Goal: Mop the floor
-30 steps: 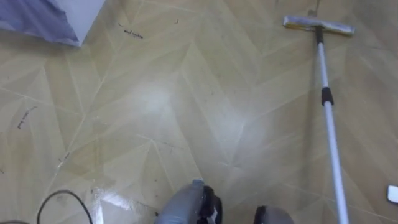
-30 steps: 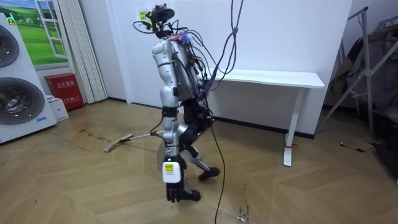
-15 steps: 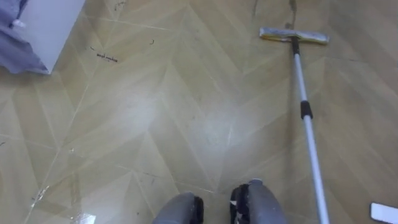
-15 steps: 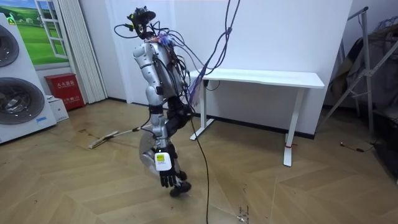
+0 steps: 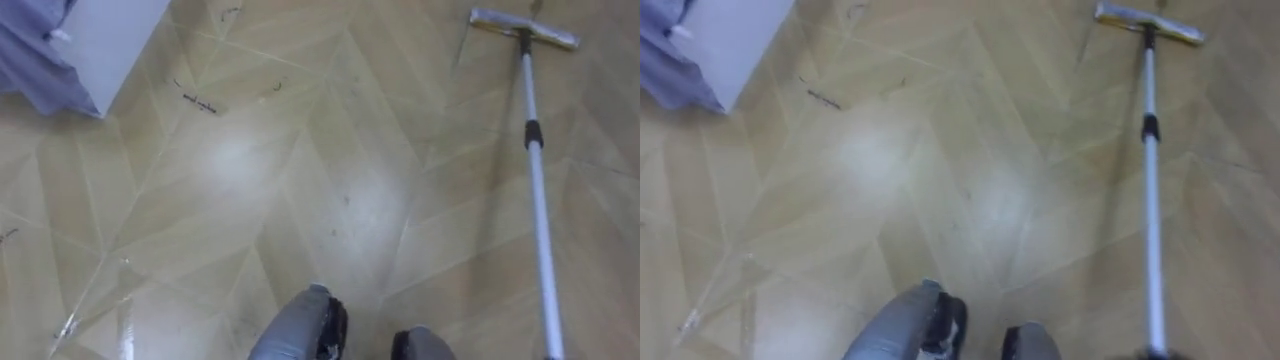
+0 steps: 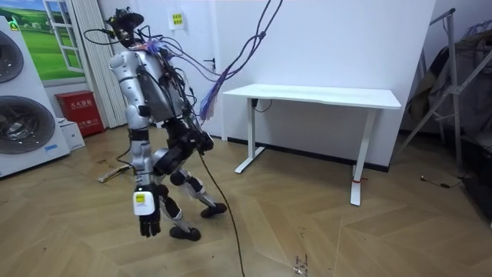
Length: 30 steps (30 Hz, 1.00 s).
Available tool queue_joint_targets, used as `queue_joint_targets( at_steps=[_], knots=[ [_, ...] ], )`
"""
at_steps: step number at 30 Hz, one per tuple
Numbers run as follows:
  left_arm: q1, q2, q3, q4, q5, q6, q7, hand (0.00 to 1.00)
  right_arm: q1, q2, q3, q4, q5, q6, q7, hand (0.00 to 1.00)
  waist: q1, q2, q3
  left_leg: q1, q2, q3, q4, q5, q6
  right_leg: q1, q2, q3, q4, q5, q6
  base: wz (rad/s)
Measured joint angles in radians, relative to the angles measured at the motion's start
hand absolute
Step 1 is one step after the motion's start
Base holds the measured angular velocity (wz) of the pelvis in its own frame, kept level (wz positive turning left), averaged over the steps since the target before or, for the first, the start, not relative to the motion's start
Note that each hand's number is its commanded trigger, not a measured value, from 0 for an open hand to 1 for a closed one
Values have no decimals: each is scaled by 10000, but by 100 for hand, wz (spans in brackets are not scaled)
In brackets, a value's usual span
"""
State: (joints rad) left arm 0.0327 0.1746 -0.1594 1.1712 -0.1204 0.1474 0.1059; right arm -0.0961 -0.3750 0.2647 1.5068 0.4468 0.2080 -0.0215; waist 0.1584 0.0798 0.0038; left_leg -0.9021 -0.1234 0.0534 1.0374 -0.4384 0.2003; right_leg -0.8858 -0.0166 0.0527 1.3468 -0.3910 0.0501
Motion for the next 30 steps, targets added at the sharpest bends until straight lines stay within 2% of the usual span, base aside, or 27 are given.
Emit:
queue_joint_targets(
  at_steps=[2,4,5,7,8,9,11,12,13,14,15,16,17,18,19,20,21,22,23,24,25,26,27,28,29,30],
  knots=[
    [21,-3,11,-135,37,-23,12,0,446,486,-131,2,82,2,-295,100,-181,79,14,203,-85,-1,-209,-85,66,-560,55,-48,-447,-49,3,-4],
    [117,-133,-18,-114,33,-17,-1,0,707,992,-145,3,97,1,-343,100,-438,66,38,677,-190,-12,-575,-121,71,-808,45,-126,-2297,-36,-14,-23],
    [167,-163,-20,-112,34,-17,-2,0,735,1067,-139,2,89,2,-341,100,-435,48,49,832,-206,-43,-672,-190,75,-810,48,-158,-2729,3,-53,-41],
    [500,-241,-7,-127,41,63,2,0,731,1215,-168,-37,-95,83,-311,100,-439,17,67,1389,-334,-342,-817,-434,2,-752,40,-613,-3956,340,-415,-35],
    [565,-244,-6,-131,23,133,5,0,677,1217,-180,-87,-125,196,-313,100,-440,-52,94,1511,-362,-405,-829,-499,-27,-718,19,-795,-4090,424,-489,0],
    [615,-225,-9,-122,9,230,47,0,615,1197,-264,-185,-133,423,-338,100,-436,-101,96,1713,-504,-583,-817,-617,-105,-664,-43,-1078,-4128,521,-671,24],
    [662,-154,-7,-108,15,331,268,0,198,1147,-451,-216,-162,787,-440,100,-368,-348,66,1904,-590,-567,-791,-817,-302,-463,-167,-1378,-4109,488,-977,24],
    [700,-155,-23,-74,-82,348,416,0,-284,958,-531,-205,-171,1009,-439,100,-253,-466,111,1936,-577,-539,-553,-974,-798,-400,-160,-1376,-3976,324,-1048,0],
    [802,-35,-34,-150,-348,348,471,0,-897,789,-515,-160,-173,1017,-445,100,-106,-703,184,1613,-267,-76,389,-741,-2024,-371,-99,-1254,-3734,94,-1098,-11],
    [913,51,-54,-250,-478,367,519,0,-1248,690,-501,-174,-200,1014,-420,100,-55,-803,220,1318,-75,157,1073,-315,-2503,-363,13,-1150,-3639,77,-1117,-24],
    [1254,201,-127,-630,-668,437,647,0,-1931,420,-502,-305,-306,981,-357,100,55,-964,269,669,170,423,2406,878,-2617,-309,258,-892,-3423,45,-1178,-19],
    [1560,303,-284,-974,-748,421,695,0,-2473,47,-452,-475,-398,952,-206,100,174,-1193,366,42,324,565,3413,1966,-2165,-178,344,-754,-3244,-12,-1176,-18],
    [1661,351,-318,-1071,-775,394,700,0,-2679,-127,-420,-630,-377,912,-162,100,290,-1185,355,-177,432,549,3502,1990,-1966,-130,389,-729,-3160,-86,-1188,-15],
    [1731,481,-324,-1104,-829,341,653,0,-2944,-397,-239,-846,-335,739,-90,100,506,-1192,367,-620,800,503,3154,1570,-1723,-25,469,-722,-3020,-256,-1211,0],
    [1759,621,-321,-1148,-826,292,590,0,-3174,-547,-119,-1139,-159,628,-10,100,586,-1313,403,-954,935,342,2016,1301,-1728,78,501,-719,-2916,-473,-1186,11],
    [1775,680,-319,-1140,-834,245,570,0,-3234,-579,-149,-1226,-56,574,48,100,595,-1288,358,-1018,941,149,1200,1297,-1769,147,521,-707,-2914,-558,-1188,25],
    [1701,748,-313,-1115,-836,137,502,0,-3330,-596,-172,-1254,224,526,189,100,614,-1301,340,-950,940,-173,-514,1371,-1873,335,538,-691,-2912,-766,-1134,27],
    [1628,776,-312,-1011,-832,78,343,0,-3218,-546,-213,-1252,385,502,271,100,593,-1356,336,-840,968,-141,-782,1730,-1656,598,423,-660,-2883,-1018,-1078,31],
    [1601,763,-340,-889,-833,39,278,0,-3067,-548,-213,-1241,491,493,298,100,568,-1343,312,-689,937,-60,-788,1611,-1465,749,340,-671,-2914,-1126,-1018,40],
    [1363,738,-403,-805,-825,22,114,0,-2673,-557,-211,-1215,641,407,345,100,521,-1246,317,-471,975,150,-707,1386,-1111,1063,254,-683,-2975,-1265,-830,44],
    [1107,681,-363,-695,-828,-32,-7,0,-2127,-563,-220,-1194,828,270,355,100,515,-1137,263,-319,970,294,-601,1075,-823,1231,142,-602,-2970,-1423,-727,34],
    [1007,638,-328,-694,-809,-63,-30,0,-1919,-563,-214,-1086,884,199,378,100,513,-1078,227,-263,927,316,-552,932,-754,1242,146,-519,-2841,-1402,-700,17],
    [786,492,-142,-707,-810,-140,-23,0,-1482,-581,-169,-894,1015,67,395,100,433,-904,224,-129,827,363,-455,712,-566,1158,36,-496,-2327,-1143,-499,21],
    [634,335,31,-703,-828,-276,6,0,-926,-572,-117,-737,1031,-4,347,100,226,-658,159,50,589,359,-455,579,-401,1142,-118,-549,-1859,-878,-241,30],
    [560,274,30,-715,-824,-317,9,0,-629,-533,-99,-635,1034,-6,285,100,94,-542,115,147,484,360,-475,505,-327,1123,-180,-537,-1712,-783,-185,41],
    [415,202,26,-733,-803,-343,13,0,4,-305,-79,-560,1004,9,81,100,-45,-353,-9,289,284,317,-534,338,-222,1042,-244,-423,-1366,-528,-78,24]
  ],
)
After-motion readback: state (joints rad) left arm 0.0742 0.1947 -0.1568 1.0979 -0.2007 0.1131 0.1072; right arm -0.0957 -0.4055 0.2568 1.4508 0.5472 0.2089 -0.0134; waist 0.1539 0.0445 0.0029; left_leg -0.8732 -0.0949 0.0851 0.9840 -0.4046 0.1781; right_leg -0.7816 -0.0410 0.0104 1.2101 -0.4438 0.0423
